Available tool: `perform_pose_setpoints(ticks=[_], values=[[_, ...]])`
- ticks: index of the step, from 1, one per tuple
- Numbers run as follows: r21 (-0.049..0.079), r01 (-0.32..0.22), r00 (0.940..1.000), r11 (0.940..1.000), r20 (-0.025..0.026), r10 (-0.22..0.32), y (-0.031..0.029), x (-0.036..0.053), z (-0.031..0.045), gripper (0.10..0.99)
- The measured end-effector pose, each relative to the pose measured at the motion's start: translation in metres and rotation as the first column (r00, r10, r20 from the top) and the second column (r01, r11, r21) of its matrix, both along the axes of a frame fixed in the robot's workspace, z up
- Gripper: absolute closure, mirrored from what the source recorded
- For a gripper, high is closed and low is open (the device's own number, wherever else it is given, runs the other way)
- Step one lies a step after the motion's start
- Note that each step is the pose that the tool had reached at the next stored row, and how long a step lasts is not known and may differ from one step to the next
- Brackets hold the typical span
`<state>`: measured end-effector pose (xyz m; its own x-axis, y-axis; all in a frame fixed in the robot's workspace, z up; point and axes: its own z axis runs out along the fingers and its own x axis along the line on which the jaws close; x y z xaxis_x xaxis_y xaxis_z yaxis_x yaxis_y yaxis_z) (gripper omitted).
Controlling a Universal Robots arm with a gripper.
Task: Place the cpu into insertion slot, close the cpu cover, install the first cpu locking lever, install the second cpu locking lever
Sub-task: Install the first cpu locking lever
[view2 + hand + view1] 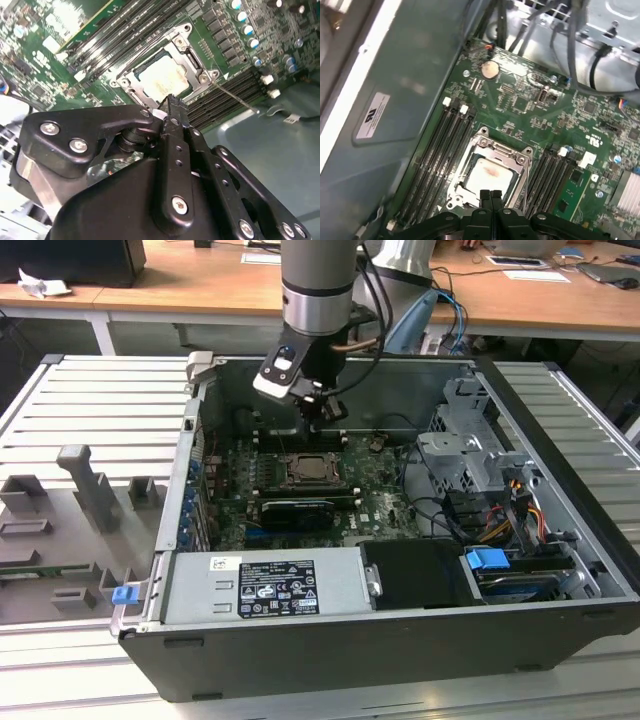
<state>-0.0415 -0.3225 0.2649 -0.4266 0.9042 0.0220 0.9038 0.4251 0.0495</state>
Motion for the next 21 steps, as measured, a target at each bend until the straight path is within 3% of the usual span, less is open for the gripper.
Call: perform_pose_setpoints(ticks=[6,10,14,18,19,21], values=[[0.0,-0.129,0.9917,0.9917,-0.0001,0.129,0.0,0.0,-0.0005,0.98],[0.0,-0.205,0.9788,0.9788,0.0,0.205,0.0,0.0,-0.0009,0.98],[0.0,-0.277,0.961,0.961,0.0,0.277,0.0,0.0,-0.0014,0.98],[0.0,-0.343,0.9395,0.9395,0.0,0.343,0.0,0.0,-0.0016,0.98],[0.0,-0.371,0.9287,0.9287,-0.0001,0.371,0.0,0.0,-0.0017,0.98],[0.0,-0.403,0.915,0.915,0.0,0.403,0.0,0.0,-0.0017,0.98]])
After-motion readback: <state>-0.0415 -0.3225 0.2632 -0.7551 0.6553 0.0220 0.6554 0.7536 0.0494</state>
